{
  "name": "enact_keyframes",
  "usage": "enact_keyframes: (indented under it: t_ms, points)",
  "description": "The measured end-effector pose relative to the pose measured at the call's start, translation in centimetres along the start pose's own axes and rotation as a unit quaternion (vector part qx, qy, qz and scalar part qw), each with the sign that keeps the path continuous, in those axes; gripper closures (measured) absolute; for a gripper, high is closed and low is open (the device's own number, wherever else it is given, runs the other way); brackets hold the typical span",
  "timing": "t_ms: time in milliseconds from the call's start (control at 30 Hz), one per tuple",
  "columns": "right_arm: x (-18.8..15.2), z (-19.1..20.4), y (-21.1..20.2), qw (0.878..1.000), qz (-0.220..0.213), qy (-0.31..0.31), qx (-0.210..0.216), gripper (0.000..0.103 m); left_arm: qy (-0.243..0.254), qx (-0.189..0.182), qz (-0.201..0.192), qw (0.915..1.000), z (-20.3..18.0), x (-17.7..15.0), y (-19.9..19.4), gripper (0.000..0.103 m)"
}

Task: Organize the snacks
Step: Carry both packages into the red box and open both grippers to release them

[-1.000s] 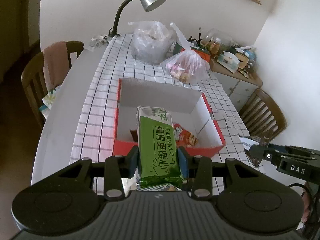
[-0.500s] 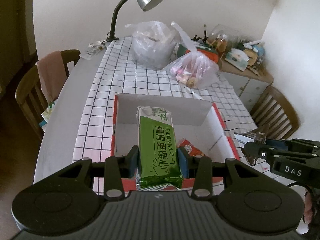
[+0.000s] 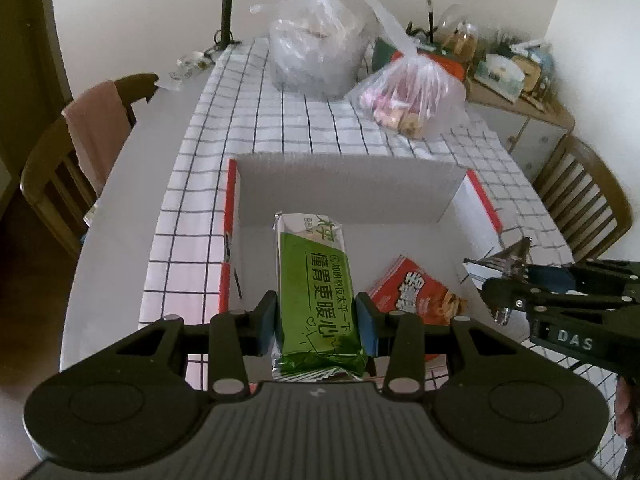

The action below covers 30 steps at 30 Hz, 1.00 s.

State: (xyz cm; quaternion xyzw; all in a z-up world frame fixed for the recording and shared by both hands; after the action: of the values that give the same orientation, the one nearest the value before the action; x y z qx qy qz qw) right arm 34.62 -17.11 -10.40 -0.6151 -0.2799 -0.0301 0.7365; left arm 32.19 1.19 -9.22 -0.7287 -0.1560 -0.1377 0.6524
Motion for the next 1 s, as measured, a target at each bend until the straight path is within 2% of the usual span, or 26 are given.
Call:
enact_keyframes:
  t_ms: [500,800,1000]
  points:
    - [-0.6,0.7,5.4,0.999,0.046,-0.007,-0.008,0.069,0.023,0.01,0.039,0.9989,-0.6,-0.5,4.6,0.063]
    - [-1.1,0.5,6.4,0.998,0.059,0.005,-0.015,0.068,0.027,0.03,0.055,0.9977,-0.8,-0.6,5.8,0.063]
    - [-1.3,0.2,5.5,0.998,0.054,0.01,-0.011,0.06,0.02,0.03,0.055,0.9978,-0.6,-0.8,5.3,0.062]
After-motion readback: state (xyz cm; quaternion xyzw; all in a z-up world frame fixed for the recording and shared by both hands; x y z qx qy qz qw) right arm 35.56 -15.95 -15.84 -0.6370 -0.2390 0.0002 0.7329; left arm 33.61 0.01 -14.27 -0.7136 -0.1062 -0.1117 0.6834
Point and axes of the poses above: each gripper's, at about its wrist camera, not at the fingertips, and y roughly the way its jaws point, z to its left, x to its top, the point moved 5 cm from there along y, roughly the way its jaws point, and after that the axes turned 13 degrees about z, right-handed, at the moved point
